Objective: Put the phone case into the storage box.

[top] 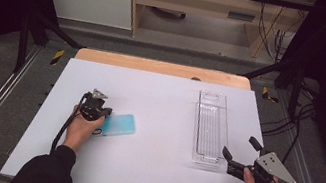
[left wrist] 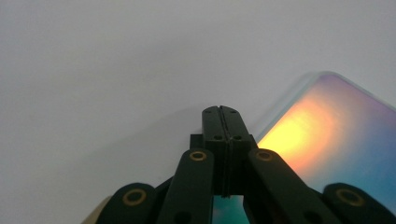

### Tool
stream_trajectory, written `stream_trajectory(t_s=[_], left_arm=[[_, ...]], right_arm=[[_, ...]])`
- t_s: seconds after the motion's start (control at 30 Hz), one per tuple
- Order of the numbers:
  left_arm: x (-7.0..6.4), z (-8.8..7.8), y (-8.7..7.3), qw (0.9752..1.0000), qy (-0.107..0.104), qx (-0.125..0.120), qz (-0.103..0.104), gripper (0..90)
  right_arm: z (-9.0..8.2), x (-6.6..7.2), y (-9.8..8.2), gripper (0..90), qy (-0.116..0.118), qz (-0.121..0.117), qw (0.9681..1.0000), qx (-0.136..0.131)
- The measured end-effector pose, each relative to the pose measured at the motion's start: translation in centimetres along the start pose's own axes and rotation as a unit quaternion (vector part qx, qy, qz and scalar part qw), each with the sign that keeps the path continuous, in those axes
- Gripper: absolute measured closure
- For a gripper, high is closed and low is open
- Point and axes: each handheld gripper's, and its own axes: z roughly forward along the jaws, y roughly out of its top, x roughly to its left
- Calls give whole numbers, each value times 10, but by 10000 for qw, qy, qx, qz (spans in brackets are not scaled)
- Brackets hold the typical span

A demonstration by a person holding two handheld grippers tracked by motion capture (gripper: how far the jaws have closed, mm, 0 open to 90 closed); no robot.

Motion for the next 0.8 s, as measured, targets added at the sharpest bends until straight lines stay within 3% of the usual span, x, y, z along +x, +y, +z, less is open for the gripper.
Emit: stream_trajectory(t_s=[0.13,0.33,0.8], left_arm=[[-15,-1,0,9996,-58,71,259,900],[-30,-1,-1,9992,-119,81,364,900],[-57,-21,-22,9991,-398,102,136,900]], right_arm=[[-1,-2,-1,36,0,39,10000,-14],[0,-3,-1,36,2,66,10000,-10],[0,-3,-1,40,-78,80,9999,12]])
